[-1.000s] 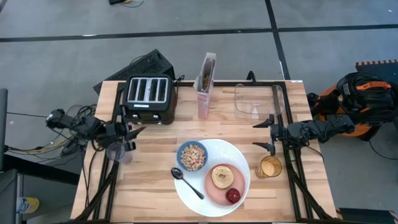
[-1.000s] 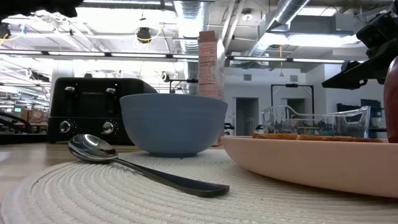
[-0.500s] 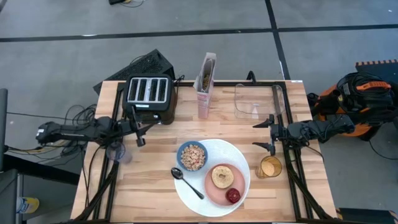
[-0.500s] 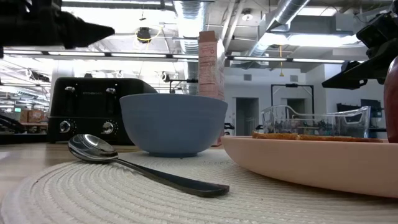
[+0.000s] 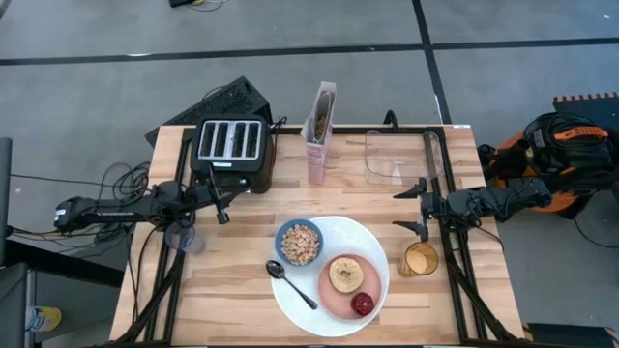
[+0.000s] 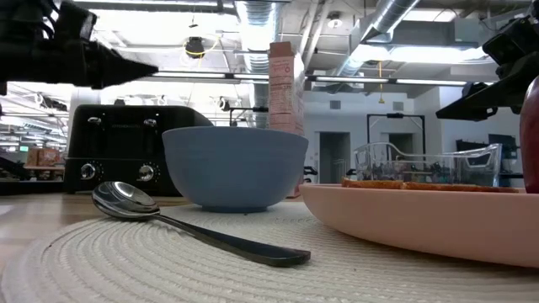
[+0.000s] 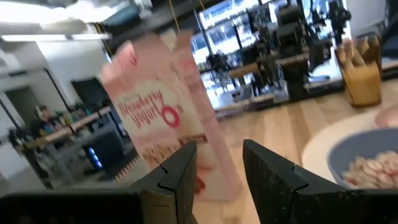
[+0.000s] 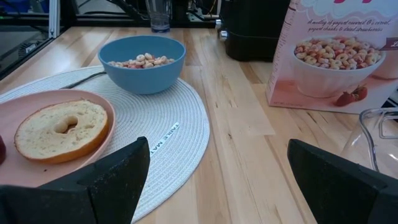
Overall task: Arrange a breakfast setting
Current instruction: Return to Home Position
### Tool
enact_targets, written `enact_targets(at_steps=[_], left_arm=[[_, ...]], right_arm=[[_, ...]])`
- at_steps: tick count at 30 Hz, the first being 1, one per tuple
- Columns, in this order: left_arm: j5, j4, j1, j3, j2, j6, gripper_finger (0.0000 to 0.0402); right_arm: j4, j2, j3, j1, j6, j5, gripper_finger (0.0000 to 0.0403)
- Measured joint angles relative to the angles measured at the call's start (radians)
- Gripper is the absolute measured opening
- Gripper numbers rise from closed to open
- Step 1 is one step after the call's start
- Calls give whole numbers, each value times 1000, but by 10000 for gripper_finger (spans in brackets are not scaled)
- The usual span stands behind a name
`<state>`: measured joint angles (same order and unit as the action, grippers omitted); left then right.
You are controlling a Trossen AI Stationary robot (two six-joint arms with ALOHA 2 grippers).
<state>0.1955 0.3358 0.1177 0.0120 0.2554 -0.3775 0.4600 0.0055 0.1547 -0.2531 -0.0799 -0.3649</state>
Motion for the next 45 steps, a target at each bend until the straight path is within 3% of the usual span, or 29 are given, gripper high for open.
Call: enact_targets(at_steps=[5,12,22,45], left_arm=[[0,-46,0,0,0,15,121],[2,-89,0,0,0,-80,121],[2,-291,0,0,0,-65,121],[10,-287,-46,-1,7,-63,121]], right_arm=[[0,0,0,0,0,0,400],[0,0,0,0,0,0,400],[0,0,0,0,0,0,400],[1,0,0,0,0,0,400]])
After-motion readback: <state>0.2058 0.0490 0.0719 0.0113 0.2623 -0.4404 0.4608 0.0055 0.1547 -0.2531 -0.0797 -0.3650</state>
